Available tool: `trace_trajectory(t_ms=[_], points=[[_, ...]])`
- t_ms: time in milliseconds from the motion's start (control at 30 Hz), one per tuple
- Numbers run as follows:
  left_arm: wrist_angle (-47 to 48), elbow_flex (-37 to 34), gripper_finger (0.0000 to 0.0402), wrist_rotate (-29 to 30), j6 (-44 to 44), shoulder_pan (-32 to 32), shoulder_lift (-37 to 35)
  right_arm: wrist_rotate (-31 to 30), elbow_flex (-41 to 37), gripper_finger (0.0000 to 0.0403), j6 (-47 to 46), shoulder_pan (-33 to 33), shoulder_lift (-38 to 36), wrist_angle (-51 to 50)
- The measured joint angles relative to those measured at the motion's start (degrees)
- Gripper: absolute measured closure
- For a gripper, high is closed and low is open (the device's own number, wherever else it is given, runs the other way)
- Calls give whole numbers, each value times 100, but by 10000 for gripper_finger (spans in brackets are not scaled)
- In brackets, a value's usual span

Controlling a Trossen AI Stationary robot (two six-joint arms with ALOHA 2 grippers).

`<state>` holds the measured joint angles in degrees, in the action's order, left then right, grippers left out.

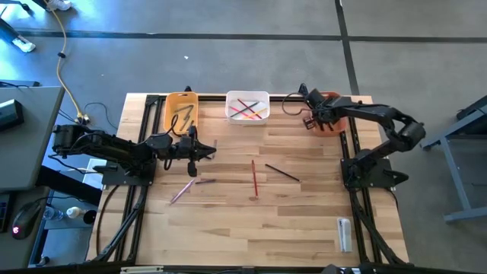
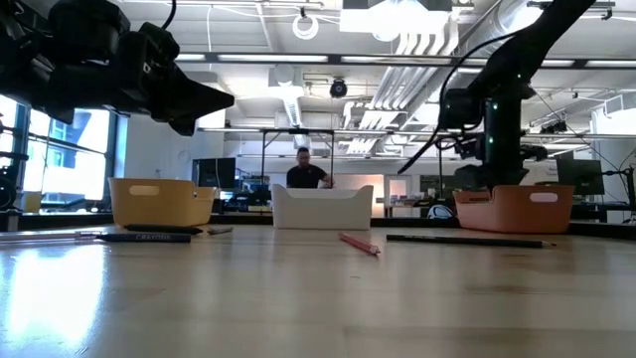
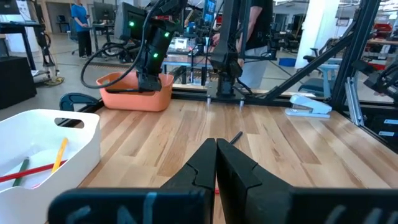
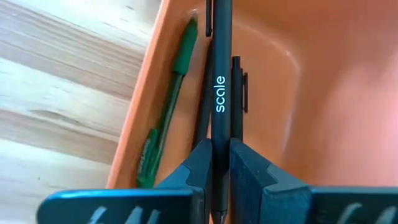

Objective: Sort crayons/erasers/pens/pencils in bins
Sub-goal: Put the black pen into the orange bin

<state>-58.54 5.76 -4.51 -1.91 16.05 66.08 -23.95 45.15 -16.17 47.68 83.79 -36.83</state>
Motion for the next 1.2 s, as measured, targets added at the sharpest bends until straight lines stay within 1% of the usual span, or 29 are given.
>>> trace_trajectory(t_ms=[100,300,400,633,700,800,867,933,1100,1200], points=[[-4,0,401,2,56,0,0,9,214,372,120,32,-68,-360],[60,0,401,4,59,-4,0,5,841,372,152,37,-76,-1400],[66,0,401,49,59,2,0,7,986,372,158,33,-76,-1686],[79,0,401,387,60,4,0,47,892,372,105,35,-76,-1698],[79,0,401,425,61,4,0,47,803,372,60,36,-76,-1570],[80,0,401,641,73,4,0,114,592,372,64,56,-74,-1286],[82,0,401,788,204,4,0,287,466,372,80,121,-51,-1140],[82,0,401,869,370,7,0,302,372,372,115,206,-44,-1026],[81,0,401,975,516,9,0,300,312,371,180,375,-44,-877],[81,0,401,973,516,9,0,307,312,357,233,368,-44,-853]])
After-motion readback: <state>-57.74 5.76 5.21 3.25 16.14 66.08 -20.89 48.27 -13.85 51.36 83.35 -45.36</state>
